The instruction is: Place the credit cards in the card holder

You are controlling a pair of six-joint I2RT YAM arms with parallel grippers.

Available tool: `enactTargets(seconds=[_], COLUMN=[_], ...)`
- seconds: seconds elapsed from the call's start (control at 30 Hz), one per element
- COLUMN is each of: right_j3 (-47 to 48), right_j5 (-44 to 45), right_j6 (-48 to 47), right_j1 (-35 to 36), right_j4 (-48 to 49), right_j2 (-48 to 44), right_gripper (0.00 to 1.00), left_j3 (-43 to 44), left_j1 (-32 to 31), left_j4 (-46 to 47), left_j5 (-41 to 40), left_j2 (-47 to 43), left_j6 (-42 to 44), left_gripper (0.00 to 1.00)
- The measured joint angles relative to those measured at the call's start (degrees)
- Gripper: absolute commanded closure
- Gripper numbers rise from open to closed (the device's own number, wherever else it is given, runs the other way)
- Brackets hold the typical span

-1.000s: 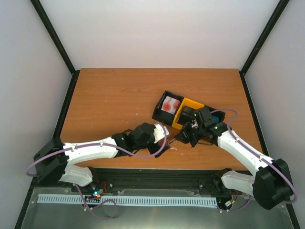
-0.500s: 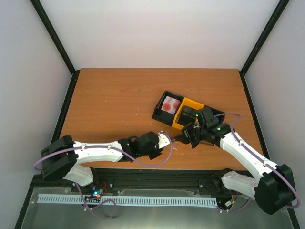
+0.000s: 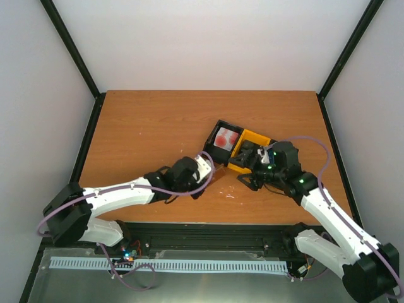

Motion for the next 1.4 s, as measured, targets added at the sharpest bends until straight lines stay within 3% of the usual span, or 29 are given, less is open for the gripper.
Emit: enactTargets(seconds=[0.17, 0.4, 0.53, 0.7, 0.83, 0.87, 0.97, 1.1, 1.4], right_j3=[-1.18, -1.22, -0.37, 3.98, 8.07, 8.44, 8.52, 8.48, 10.8], right_j5=[0.28, -1.09, -1.03, -1.03, -1.18, -1.22, -1.22, -0.79, 1.86], right_j6=[-9.68, -16.06, -17.11, -17.29, -17.2, -16.61, -16.17, -15.23, -18.01], right_j1=[-0.07, 0.94, 3.39, 6.23, 7.02, 7.1, 7.32, 7.65, 7.89], right_j4=[6.6, 16.92, 21.68, 28.0, 32.13, 33.31, 35.3, 36.15, 28.65], right_j2=[-5.81, -2.86, -0.35, 2.78, 5.2, 5.57, 6.16, 6.19, 6.08], right_gripper=[0.05, 0.08, 0.13, 0.33, 0.67, 0.75, 0.93, 0.97, 0.97], left_j3=[2.29, 9.84, 12.66, 12.96, 12.92, 12.83, 12.2, 8.76, 0.37], left_j1=[7.52, 19.43, 23.08, 23.89, 23.89, 23.89, 23.89, 23.89, 23.89], left_j4=[-1.81, -0.98, 2.82, 9.88, 13.97, 14.88, 16.35, 17.64, 18.18], left_j5=[9.97, 27.74, 38.53, 48.33, 51.78, 52.06, 52.06, 49.7, 40.11], left_j2=[-3.63, -6.88, -7.34, -7.69, -7.82, -8.04, -9.33, -13.42, -29.57], left_j6=[-4.83, -13.86, -22.1, -32.89, -39.17, -40.41, -43.01, -46.31, -49.24], left_gripper=[0.91, 0.91, 0.91, 0.91, 0.89, 0.84, 0.44, 0.01, 0.0])
